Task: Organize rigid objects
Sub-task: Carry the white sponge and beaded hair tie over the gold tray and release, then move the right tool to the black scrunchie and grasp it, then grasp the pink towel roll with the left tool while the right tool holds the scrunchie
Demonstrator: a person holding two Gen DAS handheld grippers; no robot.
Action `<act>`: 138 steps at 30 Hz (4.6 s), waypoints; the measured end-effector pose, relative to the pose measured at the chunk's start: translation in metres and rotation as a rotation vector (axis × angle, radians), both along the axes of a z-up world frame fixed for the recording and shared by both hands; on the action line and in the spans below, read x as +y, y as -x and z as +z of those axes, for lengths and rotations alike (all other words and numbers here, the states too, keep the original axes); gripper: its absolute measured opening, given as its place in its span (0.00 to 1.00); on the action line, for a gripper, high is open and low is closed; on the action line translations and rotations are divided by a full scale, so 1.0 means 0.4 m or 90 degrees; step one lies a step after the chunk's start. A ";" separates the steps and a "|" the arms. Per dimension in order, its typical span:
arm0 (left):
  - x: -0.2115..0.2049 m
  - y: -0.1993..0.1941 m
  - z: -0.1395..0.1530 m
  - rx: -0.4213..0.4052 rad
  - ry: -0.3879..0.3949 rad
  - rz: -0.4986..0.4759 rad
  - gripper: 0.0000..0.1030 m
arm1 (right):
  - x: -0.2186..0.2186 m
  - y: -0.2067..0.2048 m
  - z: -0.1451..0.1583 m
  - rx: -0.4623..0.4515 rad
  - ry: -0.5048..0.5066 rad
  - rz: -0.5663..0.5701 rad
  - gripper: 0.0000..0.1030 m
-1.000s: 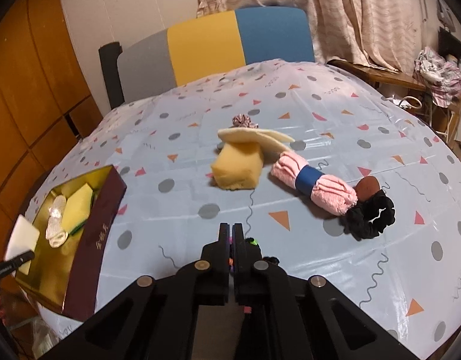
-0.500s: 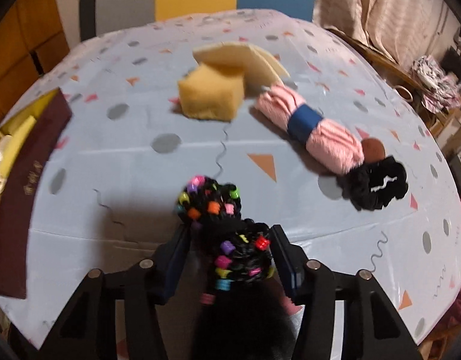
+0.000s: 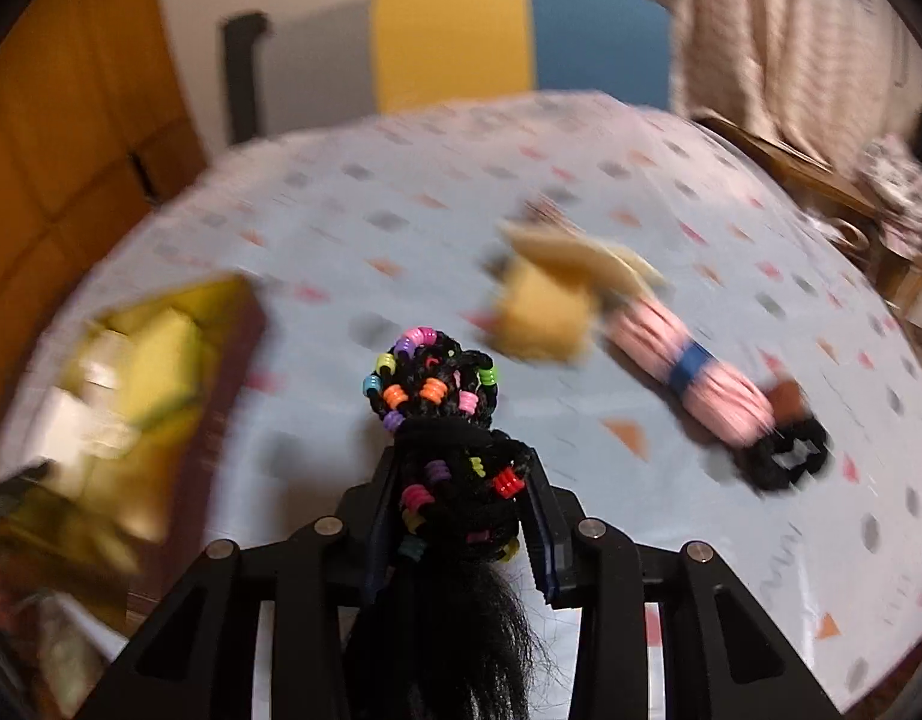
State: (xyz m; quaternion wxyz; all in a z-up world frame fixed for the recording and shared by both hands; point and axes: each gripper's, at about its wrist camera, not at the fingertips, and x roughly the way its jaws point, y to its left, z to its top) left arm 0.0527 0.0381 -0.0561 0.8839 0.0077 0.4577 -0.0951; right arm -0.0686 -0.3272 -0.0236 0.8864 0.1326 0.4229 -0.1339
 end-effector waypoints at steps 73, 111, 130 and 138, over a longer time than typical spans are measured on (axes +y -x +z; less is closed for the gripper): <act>-0.551 0.226 0.081 0.019 0.050 -0.332 0.40 | -0.426 0.229 -0.099 -0.041 0.017 -0.292 0.59; -1.206 0.139 -0.064 0.229 0.159 -0.276 0.54 | -0.488 0.377 -0.257 -0.132 -0.058 -0.326 0.09; -1.234 0.152 -0.107 0.154 0.098 -0.372 0.42 | -0.487 0.372 -0.263 -0.133 -0.046 -0.326 0.09; -1.109 0.173 -0.111 0.181 0.118 -0.384 0.42 | -0.482 0.367 -0.261 -0.125 -0.032 -0.327 0.09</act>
